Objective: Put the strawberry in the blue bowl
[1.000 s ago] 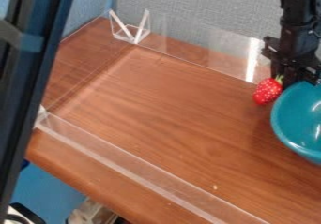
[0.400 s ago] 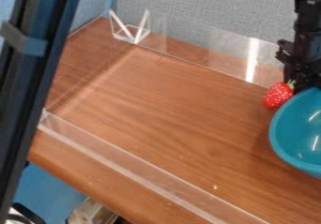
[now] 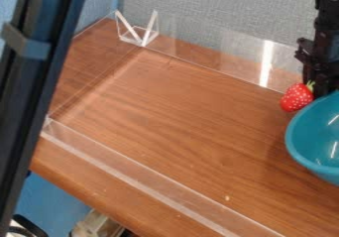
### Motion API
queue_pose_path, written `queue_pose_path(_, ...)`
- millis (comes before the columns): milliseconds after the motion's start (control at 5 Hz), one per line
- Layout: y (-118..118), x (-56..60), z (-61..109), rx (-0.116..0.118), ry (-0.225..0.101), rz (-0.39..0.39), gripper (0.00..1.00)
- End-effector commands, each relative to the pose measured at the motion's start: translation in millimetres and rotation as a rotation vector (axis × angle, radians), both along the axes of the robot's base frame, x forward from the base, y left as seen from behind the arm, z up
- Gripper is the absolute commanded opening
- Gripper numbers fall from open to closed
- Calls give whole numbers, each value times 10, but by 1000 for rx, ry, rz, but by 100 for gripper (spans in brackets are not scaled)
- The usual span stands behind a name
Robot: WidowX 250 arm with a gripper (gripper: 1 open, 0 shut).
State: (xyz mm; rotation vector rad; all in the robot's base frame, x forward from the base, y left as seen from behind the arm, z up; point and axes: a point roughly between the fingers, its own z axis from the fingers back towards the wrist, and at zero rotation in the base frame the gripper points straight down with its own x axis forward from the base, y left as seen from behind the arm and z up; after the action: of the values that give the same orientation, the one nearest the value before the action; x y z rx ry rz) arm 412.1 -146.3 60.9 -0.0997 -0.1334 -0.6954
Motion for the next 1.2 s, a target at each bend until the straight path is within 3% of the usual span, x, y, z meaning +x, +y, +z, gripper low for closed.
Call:
queue_pose_path(0, -70, 42, 578, -31, -144, -44, 0)
queue_pose_path(600, -73, -9, 735, -19, -200, -92, 0)
queue_pose_path(1000, -114, -4, 702, -18, -216, -116, 0)
